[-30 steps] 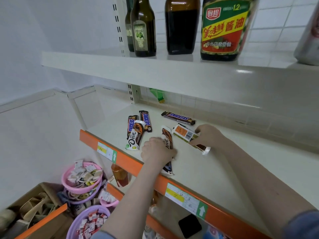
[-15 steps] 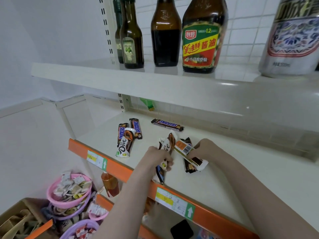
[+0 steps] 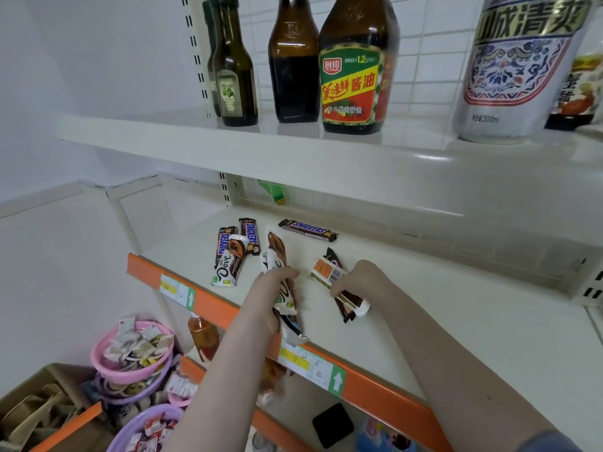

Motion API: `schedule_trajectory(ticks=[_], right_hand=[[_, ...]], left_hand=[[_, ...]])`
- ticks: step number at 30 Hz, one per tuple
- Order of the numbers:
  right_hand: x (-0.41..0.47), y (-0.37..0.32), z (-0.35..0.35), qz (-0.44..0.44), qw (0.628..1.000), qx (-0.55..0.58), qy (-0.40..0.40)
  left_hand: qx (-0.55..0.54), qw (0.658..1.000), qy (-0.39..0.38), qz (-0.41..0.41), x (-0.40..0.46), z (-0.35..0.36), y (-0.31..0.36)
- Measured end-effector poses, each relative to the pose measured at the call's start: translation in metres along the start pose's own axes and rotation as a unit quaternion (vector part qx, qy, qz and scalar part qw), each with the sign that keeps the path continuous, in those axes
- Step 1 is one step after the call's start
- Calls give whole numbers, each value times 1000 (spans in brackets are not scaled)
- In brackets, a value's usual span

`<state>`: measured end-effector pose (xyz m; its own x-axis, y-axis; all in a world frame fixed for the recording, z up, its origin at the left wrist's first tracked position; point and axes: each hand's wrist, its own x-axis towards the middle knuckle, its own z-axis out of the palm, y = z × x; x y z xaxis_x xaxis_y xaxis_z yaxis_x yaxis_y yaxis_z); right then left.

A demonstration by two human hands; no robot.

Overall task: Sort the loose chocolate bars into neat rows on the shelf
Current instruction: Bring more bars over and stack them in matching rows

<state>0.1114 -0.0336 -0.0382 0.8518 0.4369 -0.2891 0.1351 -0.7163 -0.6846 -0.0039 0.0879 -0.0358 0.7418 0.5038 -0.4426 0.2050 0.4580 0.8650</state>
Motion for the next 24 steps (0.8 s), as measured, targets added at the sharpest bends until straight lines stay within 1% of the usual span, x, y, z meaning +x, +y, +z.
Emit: schedule_trajectory(ticks=[3, 6, 7, 9, 12, 15, 19, 22, 24], right_hand=[[-7, 9, 5, -33, 999, -28, 26], [-27, 20, 0, -65, 997, 6, 39], [-37, 23, -5, -68, 996, 40, 43], [-63, 29, -14, -70, 986, 143, 46], [-109, 36, -24, -78, 953, 287, 54], [-152, 39, -23, -74, 927, 359, 80], [-195, 44, -8, -55, 909, 399, 112], [-223, 54, 5, -48, 907, 394, 138], [-242, 65, 9, -43, 910, 384, 149]], left_hand=[[-36, 999, -19, 26, -10, -3, -1], [-73, 996, -44, 40, -24, -3, -4], [-81, 994, -52, 42, -29, -2, -6], [-90, 993, -65, 43, -41, 1, -9], [-97, 990, -92, 37, -59, 6, -18], [-86, 989, -116, 22, -76, 10, -30], [-103, 982, -161, -6, -99, 15, -56], [-131, 967, -215, -30, -120, 19, -80], [-128, 965, -219, -60, -136, 25, -97]])
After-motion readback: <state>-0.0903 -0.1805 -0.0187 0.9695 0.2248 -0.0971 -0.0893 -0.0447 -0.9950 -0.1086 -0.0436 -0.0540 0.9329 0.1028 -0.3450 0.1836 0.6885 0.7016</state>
